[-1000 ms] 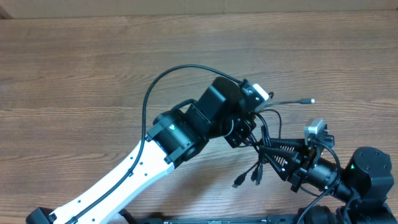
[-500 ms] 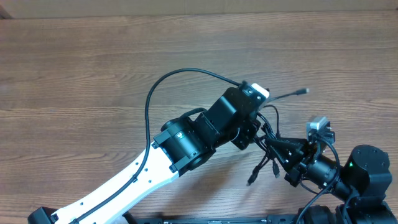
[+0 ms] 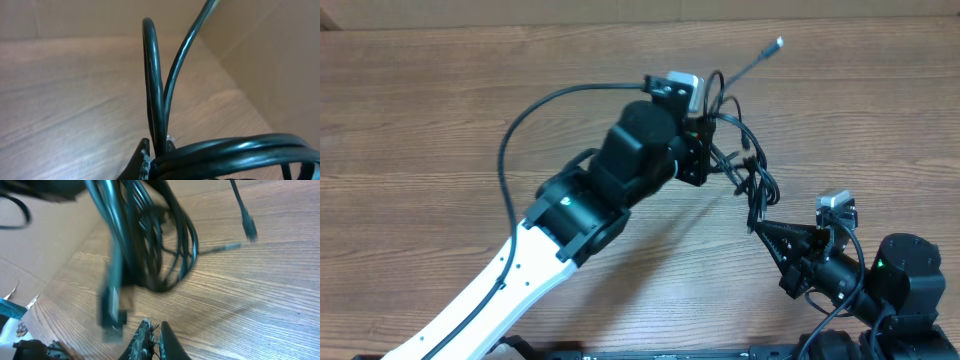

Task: Untangle cables

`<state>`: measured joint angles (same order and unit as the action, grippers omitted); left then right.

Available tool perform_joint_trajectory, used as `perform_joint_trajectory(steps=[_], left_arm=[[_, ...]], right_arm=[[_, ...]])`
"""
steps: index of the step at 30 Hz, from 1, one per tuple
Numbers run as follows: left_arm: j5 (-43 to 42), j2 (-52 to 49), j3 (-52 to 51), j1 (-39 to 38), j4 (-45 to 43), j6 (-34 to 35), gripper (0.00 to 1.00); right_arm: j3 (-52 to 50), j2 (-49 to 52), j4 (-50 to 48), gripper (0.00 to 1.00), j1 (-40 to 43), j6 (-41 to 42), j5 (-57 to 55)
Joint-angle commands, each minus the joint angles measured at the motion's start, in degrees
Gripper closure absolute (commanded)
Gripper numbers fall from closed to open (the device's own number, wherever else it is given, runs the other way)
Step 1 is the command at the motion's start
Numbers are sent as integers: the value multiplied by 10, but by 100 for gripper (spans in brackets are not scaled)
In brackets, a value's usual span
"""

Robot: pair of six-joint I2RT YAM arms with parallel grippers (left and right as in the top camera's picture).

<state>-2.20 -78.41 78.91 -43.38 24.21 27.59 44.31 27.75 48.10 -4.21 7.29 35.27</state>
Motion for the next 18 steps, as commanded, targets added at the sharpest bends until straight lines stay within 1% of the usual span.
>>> perform_joint_trajectory(steps=[1,3,5,6,7,8,9,10,12,15,16,18], left_arm=[[-21,30,19,3,-22,43,96],[-25,32,19,3,-34,66,96],[-25,32,19,3,-37,63,96],[-25,31,19,3,-31,30,96],[-19,31,19,3,-21,-2,96],[-13,31,19,3,-14,-22,96],[0,31,19,3,0,-58,96],[14,30,19,3,13,-90,96],[26,28,19,3,31,-145,96],[14,28,19,2,66,-230,96],[2,28,19,2,69,-240,96],[-14,28,19,2,73,-247,96]], right_arm=[[14,-6,3,95,1,-1,-10],[14,-6,3,95,1,-1,-11],[14,-6,5,94,1,-1,-12],[14,-6,2,71,1,-1,-13],[14,-6,0,53,1,-1,-14],[14,-6,0,38,1,-1,-14],[14,-6,1,23,1,-1,-14],[14,-6,0,13,1,-1,-14],[14,-6,0,5,1,1,-13],[14,-6,-10,4,1,10,-12],[14,-6,-16,4,1,18,-11],[14,-6,-39,4,1,60,-11]])
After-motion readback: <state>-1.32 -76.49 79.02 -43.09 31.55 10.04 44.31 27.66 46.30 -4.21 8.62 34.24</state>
